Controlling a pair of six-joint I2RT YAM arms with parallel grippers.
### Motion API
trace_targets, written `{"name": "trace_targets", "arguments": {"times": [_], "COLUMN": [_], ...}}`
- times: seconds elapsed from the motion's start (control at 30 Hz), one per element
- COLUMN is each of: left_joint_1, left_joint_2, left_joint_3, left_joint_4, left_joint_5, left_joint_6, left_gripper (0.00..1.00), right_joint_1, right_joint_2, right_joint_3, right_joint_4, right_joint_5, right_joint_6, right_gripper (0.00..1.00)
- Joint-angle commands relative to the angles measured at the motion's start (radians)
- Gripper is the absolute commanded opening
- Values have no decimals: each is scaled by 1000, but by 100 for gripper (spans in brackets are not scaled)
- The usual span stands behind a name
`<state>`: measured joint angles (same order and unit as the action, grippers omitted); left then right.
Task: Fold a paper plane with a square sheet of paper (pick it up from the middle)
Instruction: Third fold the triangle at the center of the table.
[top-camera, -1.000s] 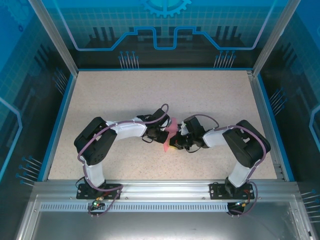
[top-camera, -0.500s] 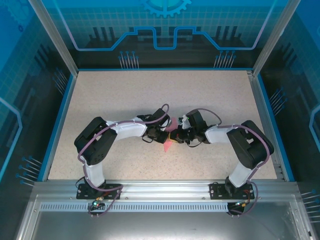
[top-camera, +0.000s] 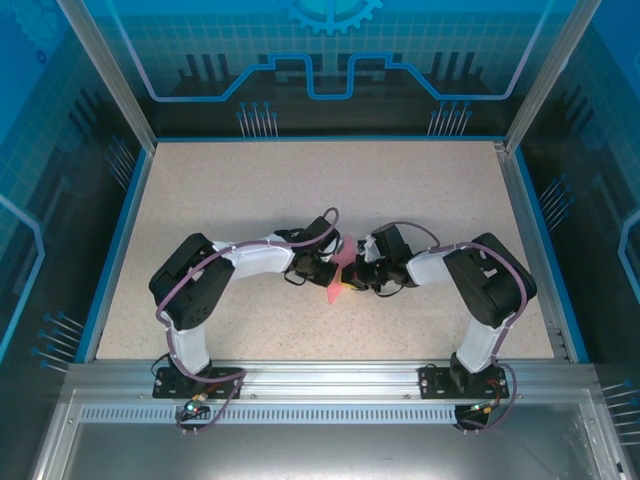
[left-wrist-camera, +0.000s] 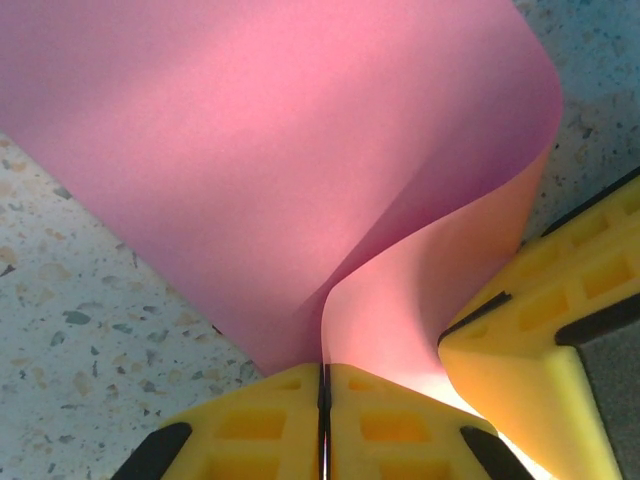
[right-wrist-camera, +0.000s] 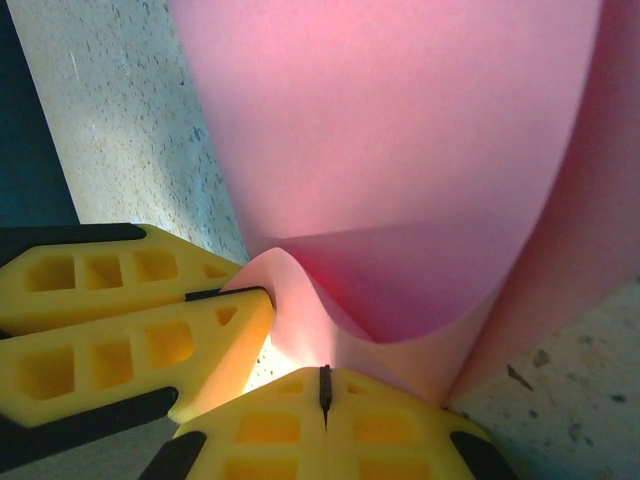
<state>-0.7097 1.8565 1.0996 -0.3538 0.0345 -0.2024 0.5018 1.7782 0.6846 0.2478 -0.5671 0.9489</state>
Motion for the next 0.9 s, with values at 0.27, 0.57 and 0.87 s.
{"name": "trace_targets", "arguments": {"times": [0.27, 0.57, 0.87], "left_joint_1": [6, 7, 7], "left_joint_2": [41, 41, 49], "left_joint_3": [17, 16, 11], "left_joint_4": [-43, -45, -51], "left_joint_5": [2, 3, -4], "left_joint_6": [22, 25, 29], "left_gripper": [10, 10, 9], "right_joint_1": [-70, -92, -104], "right_joint_2": [-18, 54, 16], "right_joint_3": [51, 40, 47], "right_joint_4": [-49, -30, -38], "right_joint_5": [-54, -37, -59], "right_joint_6": [-60, -72, -51], "right_gripper": [0, 0, 0]}}
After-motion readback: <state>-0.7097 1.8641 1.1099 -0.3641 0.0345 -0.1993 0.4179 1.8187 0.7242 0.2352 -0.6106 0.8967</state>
